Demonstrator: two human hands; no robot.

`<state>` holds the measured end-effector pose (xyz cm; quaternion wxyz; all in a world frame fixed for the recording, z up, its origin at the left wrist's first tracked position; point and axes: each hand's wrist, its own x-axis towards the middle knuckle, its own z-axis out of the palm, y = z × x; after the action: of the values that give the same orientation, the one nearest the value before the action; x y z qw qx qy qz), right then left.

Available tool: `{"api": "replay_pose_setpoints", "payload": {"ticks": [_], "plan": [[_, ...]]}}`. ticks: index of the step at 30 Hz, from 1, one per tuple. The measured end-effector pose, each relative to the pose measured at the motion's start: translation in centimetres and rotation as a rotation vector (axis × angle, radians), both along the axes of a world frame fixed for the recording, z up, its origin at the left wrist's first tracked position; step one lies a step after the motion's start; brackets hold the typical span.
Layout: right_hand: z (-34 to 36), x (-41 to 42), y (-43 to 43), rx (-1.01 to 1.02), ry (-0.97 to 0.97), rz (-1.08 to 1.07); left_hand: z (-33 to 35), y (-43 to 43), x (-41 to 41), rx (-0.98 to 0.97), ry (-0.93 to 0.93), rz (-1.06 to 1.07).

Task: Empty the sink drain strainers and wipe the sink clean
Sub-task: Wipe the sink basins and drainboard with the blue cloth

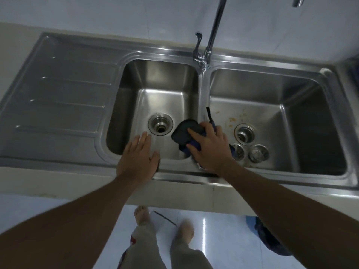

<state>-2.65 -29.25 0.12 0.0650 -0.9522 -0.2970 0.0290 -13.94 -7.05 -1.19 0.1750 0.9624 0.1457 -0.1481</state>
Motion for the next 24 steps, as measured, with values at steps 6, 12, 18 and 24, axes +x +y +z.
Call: {"api": "replay_pose_setpoints", "payload": {"ticks": [6, 12, 18, 24], "plan": [[-0.9, 3.8, 5.1, 0.141, 0.104, -0.35, -0.2, 0.0, -0.1, 0.102, -0.081, -0.022], [-2.0, 6.8, 3.6, 0.292, 0.068, -0.276, -0.7, 0.2, 0.0, 0.093, -0.053, -0.05], [-1.0, 14.9, 8.1, 0.337, 0.171, -0.552, -0.9, 0.5, -0.2, 0.069, -0.044, -0.092], [-1.8, 14.4, 6.3, 0.36, 0.098, -0.418, -0.6, 0.5, -0.1, 0.036, -0.013, -0.103]]}}
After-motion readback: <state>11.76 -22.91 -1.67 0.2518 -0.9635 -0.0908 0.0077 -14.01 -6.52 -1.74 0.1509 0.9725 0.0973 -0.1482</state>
